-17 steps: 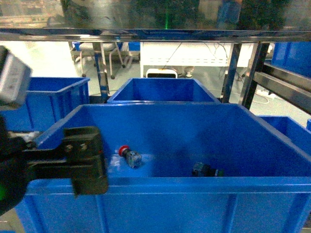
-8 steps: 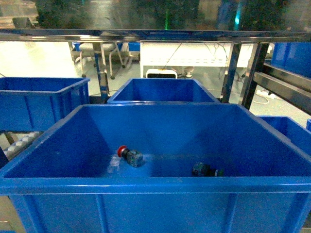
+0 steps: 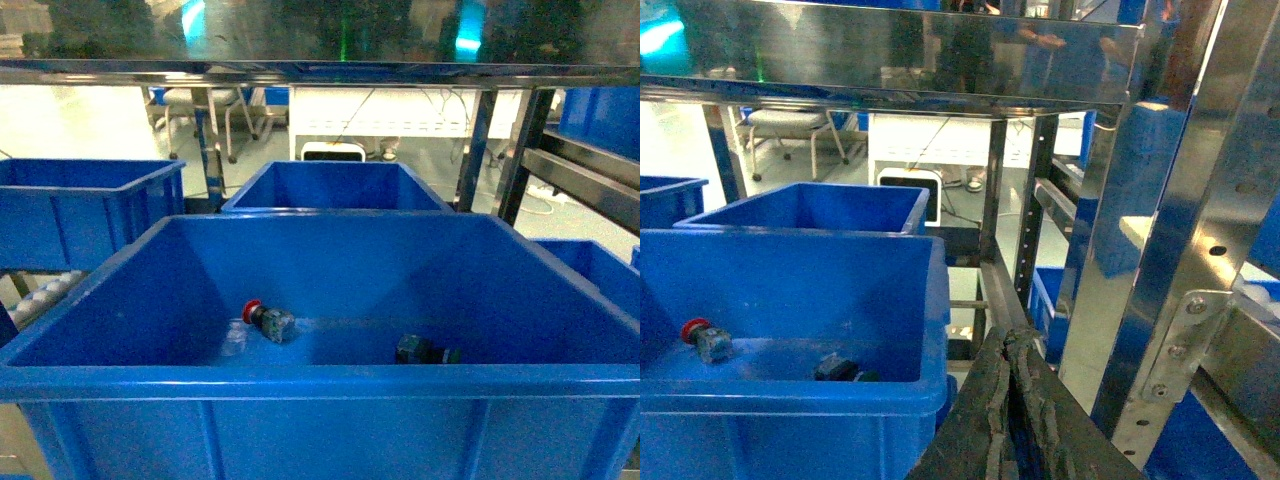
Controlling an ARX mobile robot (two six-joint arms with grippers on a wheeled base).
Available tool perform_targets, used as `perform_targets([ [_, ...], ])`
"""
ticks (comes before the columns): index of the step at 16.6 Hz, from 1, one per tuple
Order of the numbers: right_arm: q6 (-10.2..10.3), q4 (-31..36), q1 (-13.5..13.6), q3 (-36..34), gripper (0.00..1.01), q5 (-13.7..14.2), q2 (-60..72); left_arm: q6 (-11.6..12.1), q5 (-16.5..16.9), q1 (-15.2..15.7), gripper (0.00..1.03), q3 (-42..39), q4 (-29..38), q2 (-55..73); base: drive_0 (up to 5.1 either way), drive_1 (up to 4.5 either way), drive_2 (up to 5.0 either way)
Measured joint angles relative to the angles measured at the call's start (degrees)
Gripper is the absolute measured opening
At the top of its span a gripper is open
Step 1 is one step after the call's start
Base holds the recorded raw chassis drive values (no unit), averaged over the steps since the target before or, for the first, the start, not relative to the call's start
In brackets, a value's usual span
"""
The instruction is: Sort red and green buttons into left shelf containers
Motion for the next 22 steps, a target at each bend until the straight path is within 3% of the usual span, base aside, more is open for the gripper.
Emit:
perform_targets([
  [7, 0.0, 0.0, 0.0, 0.0, 0.02, 0.0, 0.0, 0.0, 1.0, -0.7, 0.02, 0.0, -7.3, -7.4, 0.0, 0.0, 0.0],
  [8, 0.0, 0.0, 0.0, 0.0, 0.02, 0.0, 0.0, 0.0, 1.0, -0.7, 0.02, 0.0, -9.3, -8.8, 0.0, 0.0, 0.0],
  [9, 0.0, 0.0, 0.0, 0.0, 0.02, 0.0, 0.0, 0.0, 1.1, -0.7, 0.02, 0.1, -17.6, -14.1, 0.0, 0.0, 0.0],
  [19, 0.0, 0.0, 0.0, 0.0, 0.02, 0.0, 0.0, 0.0, 1.1, -0.7, 0.02, 0.0, -17.8, -17.0, 0.0, 0.0, 0.0],
  [20, 0.0, 0.0, 0.0, 0.0, 0.06, 0.0, 0.0, 0.0, 1.1, -0.7, 0.04, 0.0, -17.8, -17.0, 0.0, 0.0, 0.0],
  [22, 0.0, 0.0, 0.0, 0.0, 0.26, 0.0, 0.0, 0.0, 1.1, -0.7, 0.24, 0.0, -17.8, -17.0, 0.0, 0.0, 0.0],
])
